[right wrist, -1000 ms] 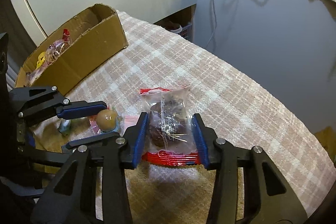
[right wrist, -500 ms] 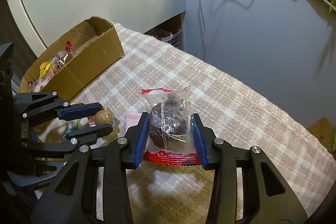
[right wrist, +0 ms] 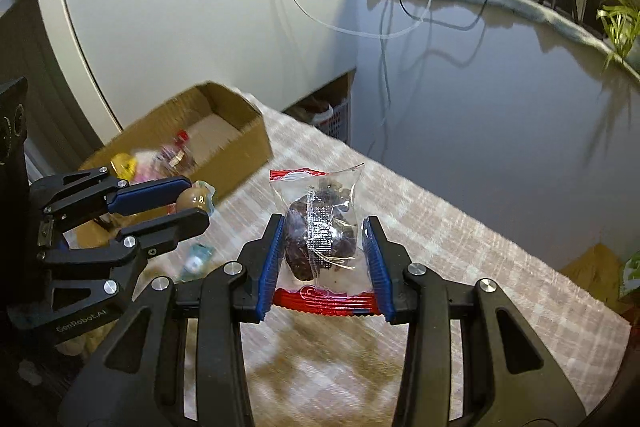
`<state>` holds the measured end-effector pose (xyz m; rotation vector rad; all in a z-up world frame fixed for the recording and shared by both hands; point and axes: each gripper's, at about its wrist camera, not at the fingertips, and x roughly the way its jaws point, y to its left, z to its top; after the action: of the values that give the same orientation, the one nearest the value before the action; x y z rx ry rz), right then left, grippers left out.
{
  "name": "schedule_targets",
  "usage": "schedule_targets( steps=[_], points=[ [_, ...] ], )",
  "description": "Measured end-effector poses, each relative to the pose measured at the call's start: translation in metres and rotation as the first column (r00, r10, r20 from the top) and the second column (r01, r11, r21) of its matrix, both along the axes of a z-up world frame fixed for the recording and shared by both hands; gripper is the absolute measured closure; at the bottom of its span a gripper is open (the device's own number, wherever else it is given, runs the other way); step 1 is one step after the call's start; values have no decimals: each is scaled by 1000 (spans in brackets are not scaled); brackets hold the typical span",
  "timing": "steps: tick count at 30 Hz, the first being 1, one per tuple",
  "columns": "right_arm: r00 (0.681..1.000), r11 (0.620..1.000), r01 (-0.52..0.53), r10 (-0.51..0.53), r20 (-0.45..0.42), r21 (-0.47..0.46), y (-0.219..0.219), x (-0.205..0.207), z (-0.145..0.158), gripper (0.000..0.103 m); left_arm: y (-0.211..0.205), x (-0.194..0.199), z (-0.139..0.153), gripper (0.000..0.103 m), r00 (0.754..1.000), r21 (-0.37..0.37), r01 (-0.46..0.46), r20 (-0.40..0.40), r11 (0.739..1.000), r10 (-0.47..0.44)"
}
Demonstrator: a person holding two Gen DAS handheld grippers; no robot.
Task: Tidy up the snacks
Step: 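Carry the chocolate ball and cookie bag into the box and open both tools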
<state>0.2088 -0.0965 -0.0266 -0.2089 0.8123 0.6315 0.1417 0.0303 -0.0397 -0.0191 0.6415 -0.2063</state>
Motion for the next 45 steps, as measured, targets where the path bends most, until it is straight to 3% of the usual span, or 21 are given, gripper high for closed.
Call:
schedule_targets(
  steps=[10,26,45],
  points=[
    [998,998,-53,52,38,16,52,-15,24,62,60,-14,13,78,992,-47,-109,61,993,112],
    [992,992,-123,122,24,35,137,-10,18,62,136,-34,9,78,967,-72,-236,79,969,242],
    [985,985,-168,169,-45,26,188,11,-12,61,159,-36,-2,78,957,-50,-282,63,958,284]
  ],
)
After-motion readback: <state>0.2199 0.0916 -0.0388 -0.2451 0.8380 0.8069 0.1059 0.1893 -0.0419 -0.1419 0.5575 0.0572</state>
